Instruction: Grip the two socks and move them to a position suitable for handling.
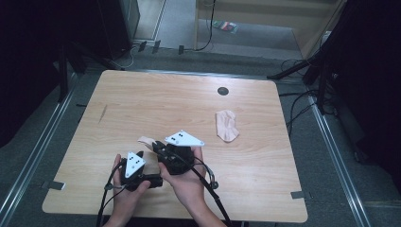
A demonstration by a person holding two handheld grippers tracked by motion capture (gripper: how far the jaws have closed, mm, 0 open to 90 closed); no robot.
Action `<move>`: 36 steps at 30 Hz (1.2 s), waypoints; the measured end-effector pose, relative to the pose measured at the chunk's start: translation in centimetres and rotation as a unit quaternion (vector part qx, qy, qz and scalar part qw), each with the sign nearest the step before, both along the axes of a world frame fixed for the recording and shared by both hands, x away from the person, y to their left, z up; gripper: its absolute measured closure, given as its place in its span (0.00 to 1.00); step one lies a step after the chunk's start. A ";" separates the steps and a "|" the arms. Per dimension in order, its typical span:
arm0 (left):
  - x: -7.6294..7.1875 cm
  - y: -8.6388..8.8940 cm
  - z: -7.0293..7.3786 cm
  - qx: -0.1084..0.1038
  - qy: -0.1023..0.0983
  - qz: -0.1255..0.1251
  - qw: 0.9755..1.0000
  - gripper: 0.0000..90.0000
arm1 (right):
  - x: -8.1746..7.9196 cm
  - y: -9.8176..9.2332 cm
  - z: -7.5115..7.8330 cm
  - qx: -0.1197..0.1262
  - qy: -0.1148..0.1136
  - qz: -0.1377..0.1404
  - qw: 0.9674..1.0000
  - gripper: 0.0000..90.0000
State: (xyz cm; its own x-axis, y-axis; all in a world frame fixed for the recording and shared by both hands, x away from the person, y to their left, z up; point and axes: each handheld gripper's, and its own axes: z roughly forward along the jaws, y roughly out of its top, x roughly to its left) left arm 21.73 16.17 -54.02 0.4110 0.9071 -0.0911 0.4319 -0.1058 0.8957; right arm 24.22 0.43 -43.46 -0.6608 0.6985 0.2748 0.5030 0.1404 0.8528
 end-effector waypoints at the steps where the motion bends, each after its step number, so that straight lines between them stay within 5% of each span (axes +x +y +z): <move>1: 0.0 -0.1 0.0 -0.001 -0.001 0.005 1.000 0.00 | -0.1 0.0 0.0 0.003 0.003 0.000 1.000 0.96; 5: 0.2 -1.4 -0.3 0.011 0.016 0.024 1.000 0.00 | -0.7 0.2 0.3 0.020 0.016 -0.005 1.000 0.96; 8: 0.2 -1.7 -0.5 0.040 0.017 0.048 0.998 0.04 | -1.1 0.3 0.5 0.023 0.016 -0.008 1.000 0.96; 11: 0.3 -1.0 -0.4 0.054 0.013 0.091 0.994 0.25 | -1.2 0.2 0.6 0.024 0.017 -0.016 0.999 0.96; 15: 0.3 0.6 -0.1 0.050 -0.009 0.087 0.995 0.82 | -1.0 -0.4 0.7 0.033 0.022 -0.024 0.999 0.96; 17: 0.2 1.2 0.2 0.047 -0.023 0.075 0.996 1.00 | -0.9 -0.8 0.7 0.034 0.020 -0.030 0.999 0.96; 23: 0.1 1.4 0.4 0.066 -0.029 0.035 0.997 1.00 | -0.3 -2.2 0.1 0.034 0.020 -0.049 0.998 0.96; 32: -0.4 0.4 0.1 0.126 -0.037 0.017 0.991 1.00 | 0.2 -4.4 -2.3 0.023 0.041 -0.069 0.997 0.96; 36: -0.8 -0.4 0.0 0.135 -0.029 -0.004 0.990 1.00 | 0.3 -5.6 -3.4 0.012 0.049 -0.080 0.995 0.96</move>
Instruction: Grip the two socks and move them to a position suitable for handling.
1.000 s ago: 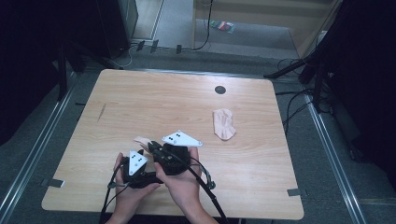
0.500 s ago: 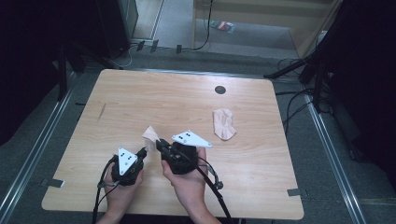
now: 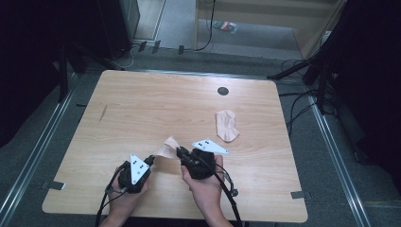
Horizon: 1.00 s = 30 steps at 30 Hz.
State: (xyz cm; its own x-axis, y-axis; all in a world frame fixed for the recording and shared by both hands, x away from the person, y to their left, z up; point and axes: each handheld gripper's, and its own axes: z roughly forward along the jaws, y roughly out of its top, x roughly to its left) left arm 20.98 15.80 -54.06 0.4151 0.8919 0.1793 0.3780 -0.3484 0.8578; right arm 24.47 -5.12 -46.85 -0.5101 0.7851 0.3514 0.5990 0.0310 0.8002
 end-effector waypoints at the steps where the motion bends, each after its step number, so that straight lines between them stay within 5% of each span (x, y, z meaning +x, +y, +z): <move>1: -0.1 -0.2 0.0 0.002 0.003 -0.005 1.000 1.00 | 0.0 -0.3 -0.3 -0.001 0.002 -0.003 1.000 0.96; 8: -0.5 -0.9 -0.6 -0.017 0.065 -0.035 0.997 1.00 | 0.0 -2.5 -2.5 -0.024 0.018 -0.019 0.999 0.96; 13: -0.7 -0.4 -0.4 -0.040 0.078 -0.040 0.995 0.98 | -0.1 -3.7 -3.8 -0.033 0.032 -0.026 0.999 0.96; 19: -0.9 0.6 -0.4 -0.068 0.098 -0.058 0.991 0.81 | 0.1 -4.5 -4.8 -0.032 0.044 -0.030 0.998 0.96; 23: -0.2 1.5 -0.3 -0.096 0.095 -0.040 0.990 0.74 | 0.3 -5.3 -5.1 -0.024 0.051 -0.040 0.998 0.94; 30: 2.5 2.2 -0.4 -0.143 0.121 -0.025 0.982 0.69 | 1.6 -7.2 -5.4 -0.017 0.054 -0.071 0.996 0.81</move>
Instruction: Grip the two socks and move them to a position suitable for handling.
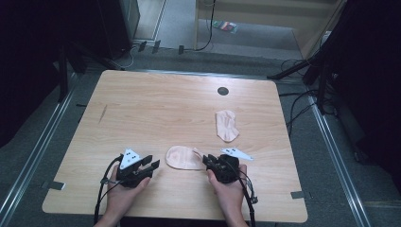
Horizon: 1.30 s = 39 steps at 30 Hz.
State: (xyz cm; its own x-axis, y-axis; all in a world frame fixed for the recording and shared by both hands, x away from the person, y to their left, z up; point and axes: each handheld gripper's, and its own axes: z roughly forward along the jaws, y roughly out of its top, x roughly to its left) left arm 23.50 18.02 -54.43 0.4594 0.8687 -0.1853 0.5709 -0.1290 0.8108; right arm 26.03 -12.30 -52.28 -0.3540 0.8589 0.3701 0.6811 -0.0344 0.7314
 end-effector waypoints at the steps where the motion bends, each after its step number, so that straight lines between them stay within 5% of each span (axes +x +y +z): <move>1: 0.2 0.0 -0.1 -0.002 0.004 -0.001 1.000 0.68 | 0.2 -0.4 0.0 0.000 0.002 -0.010 1.000 0.79; 9: 1.3 -0.6 0.1 -0.023 0.014 -0.003 1.000 0.67 | 1.2 -3.5 0.5 -0.005 -0.017 -0.055 0.998 0.71; 13: 2.3 -1.4 0.6 -0.035 0.016 -0.011 0.999 0.68 | 1.3 -3.8 0.7 -0.040 -0.029 -0.018 0.999 0.65; 17: 3.2 -2.6 0.5 -0.030 0.031 -0.016 0.999 0.68 | 1.6 -3.4 -0.2 -0.090 -0.038 0.006 0.995 0.64; 24: 3.8 -3.9 -0.4 0.002 0.056 -0.010 0.998 0.72 | 2.6 -3.1 -1.7 -0.125 -0.035 0.017 0.991 0.63; 31: 3.6 -4.3 -0.5 0.023 0.055 -0.019 0.998 0.96 | 2.5 -2.4 -2.3 -0.154 -0.035 0.020 0.987 0.80; 35: 3.1 -4.1 -0.4 0.030 0.044 -0.031 0.998 0.99 | 2.1 -1.8 -2.2 -0.170 -0.045 0.037 0.984 0.97; 39: 2.3 -3.0 0.1 0.021 0.041 -0.039 0.998 0.99 | 1.5 -1.9 -1.1 -0.139 -0.044 0.041 0.988 0.98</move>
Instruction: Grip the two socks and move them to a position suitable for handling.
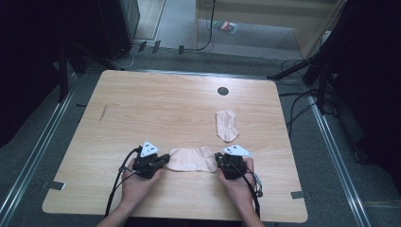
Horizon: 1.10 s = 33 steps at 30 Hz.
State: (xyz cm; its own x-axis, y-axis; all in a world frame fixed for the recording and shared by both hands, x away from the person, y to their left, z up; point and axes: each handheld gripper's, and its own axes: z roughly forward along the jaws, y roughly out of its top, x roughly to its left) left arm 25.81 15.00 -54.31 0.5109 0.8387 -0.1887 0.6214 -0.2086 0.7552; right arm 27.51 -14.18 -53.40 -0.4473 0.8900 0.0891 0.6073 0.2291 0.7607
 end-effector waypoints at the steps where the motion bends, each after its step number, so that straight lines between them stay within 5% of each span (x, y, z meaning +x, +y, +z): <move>1: -0.3 0.4 0.2 -0.002 -0.001 -0.002 1.000 0.99 | -0.3 0.0 0.3 0.005 -0.001 0.001 1.000 0.98; 12: -4.0 3.3 1.0 -0.009 0.007 -0.012 1.000 0.99 | -3.8 0.8 1.4 0.032 0.013 0.025 0.999 0.99; 16: -4.5 4.1 0.4 0.012 0.014 -0.017 1.000 0.99 | -4.3 0.7 0.6 0.020 0.025 0.023 0.999 0.99; 21: -4.3 4.1 -0.4 0.010 0.024 -0.012 1.000 0.99 | -4.1 0.9 0.0 0.019 0.036 0.022 0.999 0.99; 23: -4.4 3.9 -0.5 0.012 0.015 -0.012 1.000 0.96 | -4.2 1.2 -0.1 0.030 0.038 0.038 0.998 0.94; 25: -4.4 4.0 -0.5 0.000 0.010 -0.002 1.000 0.78 | -4.3 1.4 -0.1 0.027 0.020 0.041 0.999 0.77; 28: -4.5 4.3 -0.2 -0.012 -0.011 0.020 1.000 0.61 | -4.5 1.3 0.3 0.044 0.002 0.040 0.998 0.76; 33: -4.8 4.0 0.2 -0.019 -0.038 0.011 0.999 0.71 | -5.2 2.2 0.4 0.055 -0.010 0.072 0.996 0.88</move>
State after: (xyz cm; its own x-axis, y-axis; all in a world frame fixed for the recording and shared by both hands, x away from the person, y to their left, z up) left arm 20.97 18.96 -54.12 0.5070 0.8427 -0.1813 0.5656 -0.1665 0.8077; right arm 22.32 -11.95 -52.97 -0.5722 0.8020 0.1713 0.5580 0.2277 0.7980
